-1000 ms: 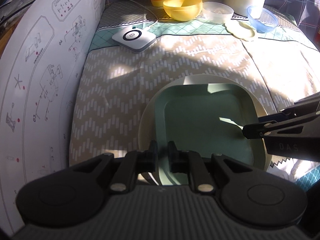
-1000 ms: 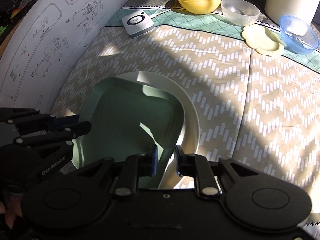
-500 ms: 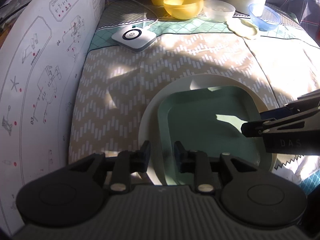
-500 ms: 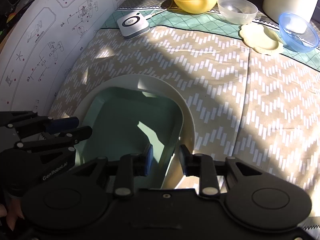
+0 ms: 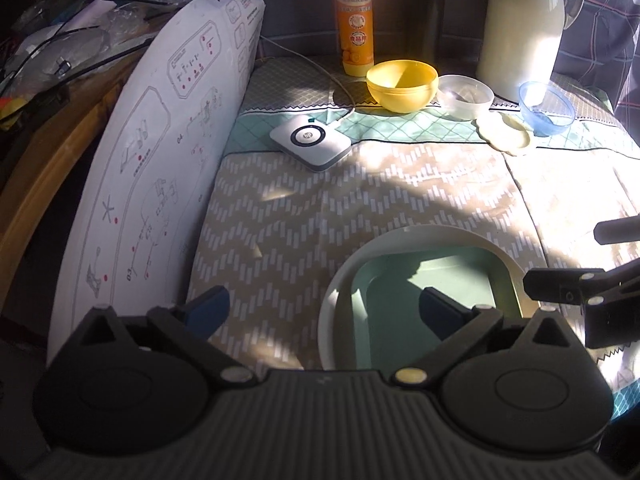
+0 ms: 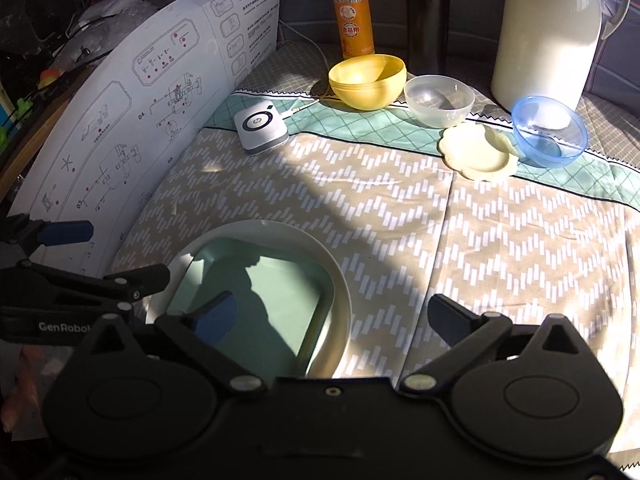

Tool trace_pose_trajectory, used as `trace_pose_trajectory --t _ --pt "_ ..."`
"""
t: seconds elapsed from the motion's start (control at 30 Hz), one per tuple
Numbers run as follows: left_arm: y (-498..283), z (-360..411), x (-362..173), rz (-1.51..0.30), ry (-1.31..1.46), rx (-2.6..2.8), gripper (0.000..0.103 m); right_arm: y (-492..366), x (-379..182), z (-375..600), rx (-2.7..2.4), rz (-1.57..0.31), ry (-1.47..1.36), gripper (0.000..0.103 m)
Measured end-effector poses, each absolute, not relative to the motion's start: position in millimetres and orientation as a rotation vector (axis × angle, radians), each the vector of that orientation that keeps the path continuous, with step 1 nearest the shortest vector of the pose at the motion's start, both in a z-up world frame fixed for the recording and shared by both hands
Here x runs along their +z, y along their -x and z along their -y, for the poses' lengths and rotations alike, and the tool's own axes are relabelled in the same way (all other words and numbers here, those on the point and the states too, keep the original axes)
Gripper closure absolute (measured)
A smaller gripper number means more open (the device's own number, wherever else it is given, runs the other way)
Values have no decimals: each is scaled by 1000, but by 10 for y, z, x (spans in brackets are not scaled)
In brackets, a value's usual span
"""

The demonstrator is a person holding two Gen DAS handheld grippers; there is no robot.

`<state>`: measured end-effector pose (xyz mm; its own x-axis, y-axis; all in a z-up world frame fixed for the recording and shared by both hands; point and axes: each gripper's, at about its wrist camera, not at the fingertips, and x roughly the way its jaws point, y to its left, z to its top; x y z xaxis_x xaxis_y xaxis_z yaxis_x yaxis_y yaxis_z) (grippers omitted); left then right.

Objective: Organize plates and bowls
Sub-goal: 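Open both grippers to release the green tray, then grasp the small pale-yellow scalloped plate with both grippers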

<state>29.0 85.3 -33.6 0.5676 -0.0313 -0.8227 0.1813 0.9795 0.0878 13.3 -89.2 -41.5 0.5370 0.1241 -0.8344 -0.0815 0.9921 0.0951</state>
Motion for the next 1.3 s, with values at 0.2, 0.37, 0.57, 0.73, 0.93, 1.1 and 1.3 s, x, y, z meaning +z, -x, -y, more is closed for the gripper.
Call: trace_pose_trajectory --t 0.2,0.37,0.57,0.73,0.93,1.1,1.3 --pt "-338 -739 -303 -956 -158 -142 0 -142 -399 1030 95 -996 -68 0" --pt "-447 -613 -294 -956 -159 -151 0 -163 -420 1157 69 -995 -81 0" --pt "-788 -381 -341 -945 -130 -164 0 -326 -484 1495 -3 -1001 -110 0" --pt "-1160 -91 -438 -936 -115 -209 0 -573 -526 1907 -94 -990 -136 0" --pt "-1612 390 -623 -903 -158 -260 0 -1017 -628 2376 -190 -966 -204 3" --pt "-1857 726 -732 -882 -145 -325 1 -1338 -746 2582 -222 -950 -219 26" --pt "-2055 955 -901 -894 -115 -397 9 -1637 -996 2794 -225 -963 -308 43"
